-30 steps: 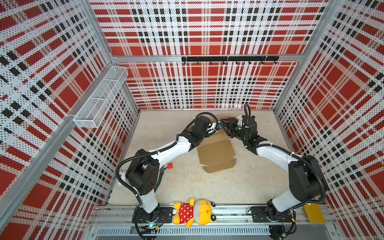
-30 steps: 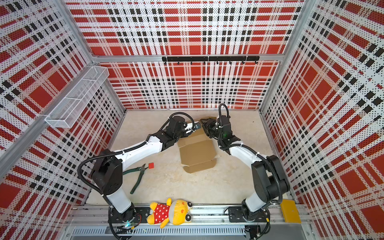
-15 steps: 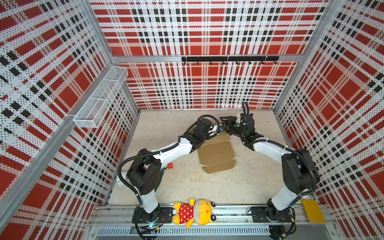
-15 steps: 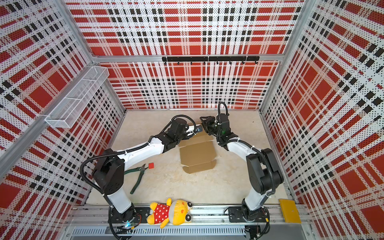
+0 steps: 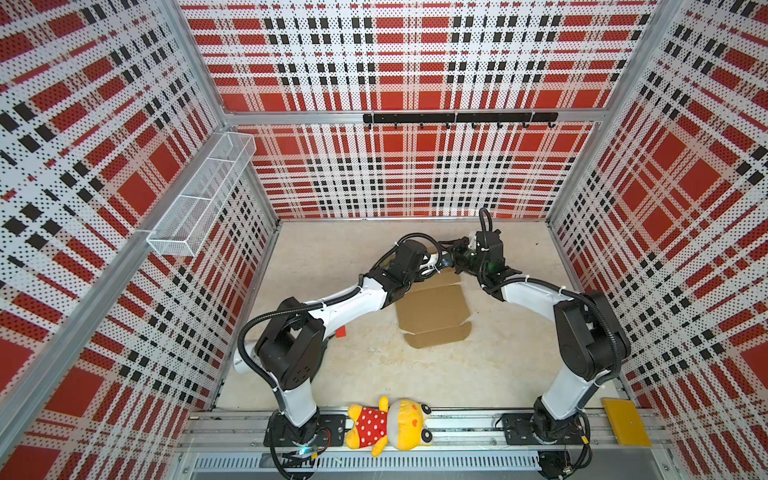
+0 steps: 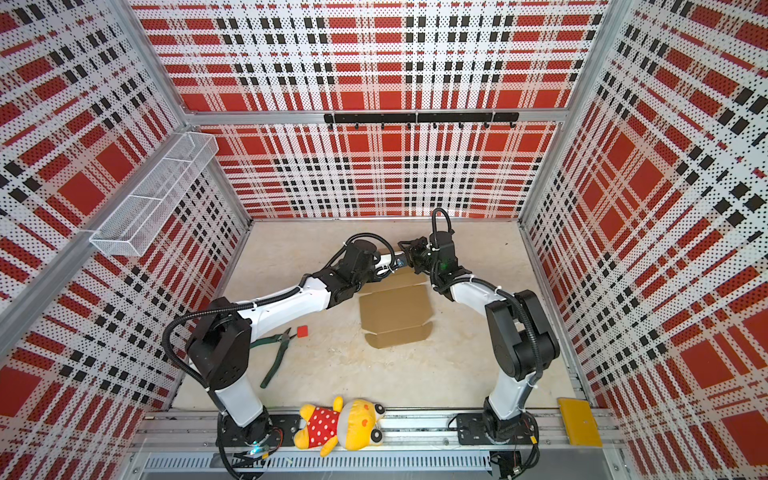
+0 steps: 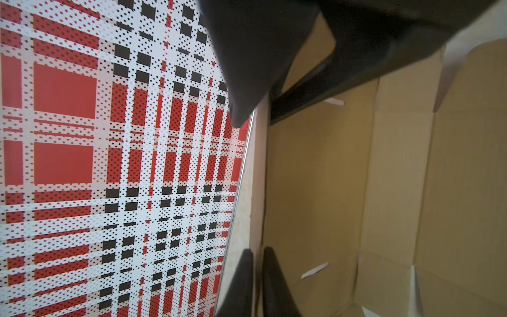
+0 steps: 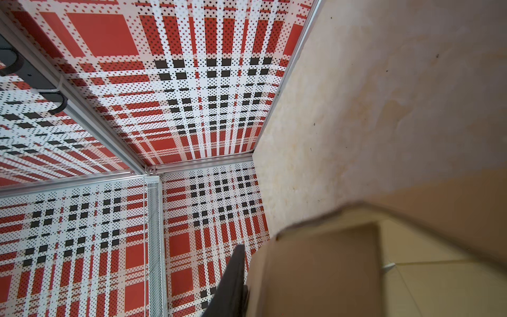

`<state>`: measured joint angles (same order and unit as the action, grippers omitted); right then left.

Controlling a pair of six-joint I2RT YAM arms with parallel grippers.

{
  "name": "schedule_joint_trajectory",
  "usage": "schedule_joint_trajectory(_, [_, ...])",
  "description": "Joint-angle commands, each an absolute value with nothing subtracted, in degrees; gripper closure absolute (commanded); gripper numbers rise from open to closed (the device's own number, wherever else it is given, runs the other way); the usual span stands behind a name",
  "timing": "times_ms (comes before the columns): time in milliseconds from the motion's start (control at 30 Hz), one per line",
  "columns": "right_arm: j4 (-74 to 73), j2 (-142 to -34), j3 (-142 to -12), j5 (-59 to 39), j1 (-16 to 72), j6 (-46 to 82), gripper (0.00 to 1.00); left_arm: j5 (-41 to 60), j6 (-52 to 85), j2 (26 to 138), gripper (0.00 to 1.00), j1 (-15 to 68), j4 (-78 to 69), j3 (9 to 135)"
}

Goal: Fold the paper box

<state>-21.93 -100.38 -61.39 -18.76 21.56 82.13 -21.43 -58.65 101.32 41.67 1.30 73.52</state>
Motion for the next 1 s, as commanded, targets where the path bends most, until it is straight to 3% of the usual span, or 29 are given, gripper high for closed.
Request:
schedule_joint_trajectory(0, [-24.17,-100.28,-61.45,-17.72,21.80,81.40,0.85,-21.91,-58.77,100.52,0.70,42.17,0.07,72.93])
schedule_joint_trajectory(133, [-24.04,-100.02,-61.05,-17.92,21.53,80.68,0.89,-22.56,-52.60,96.33,0.54,42.07,7.71,75.59])
schedule_joint_trajectory(267, [-23.20,-99.93,-60.80,-17.97,21.49,79.80,0.89,-18.20,-38.34,91.74,0.47,40.40,25.95,82.29])
schedule_joint_trajectory(433, [-22.80,-100.18,-61.21,-19.84,21.36,78.10,0.89,-1.34,-25.37,84.67,0.42,32.30,37.40,82.91])
schedule_joint_trajectory(567, [-21.77,-99.94,-60.84,-20.95,21.08,77.61,0.89,11.75,-19.44,81.45,0.41,20.35,38.02,79.44])
schedule_joint_trajectory(733, [-20.33,-99.24,-61.36,-20.78,20.94,74.46,0.89,24.66,-5.21,77.63,0.42,14.84,33.04,68.12])
schedule_joint_trajectory(867, [-19.63,-100.33,-61.44,-20.33,20.89,72.45,0.89,27.63,6.32,76.24,0.40,10.16,23.11,59.22])
schedule_joint_trajectory(967, [-22.50,-101.70,-59.96,-20.52,20.87,73.28,0.88,25.14,3.43,77.47,0.39,8.86,21.43,58.08])
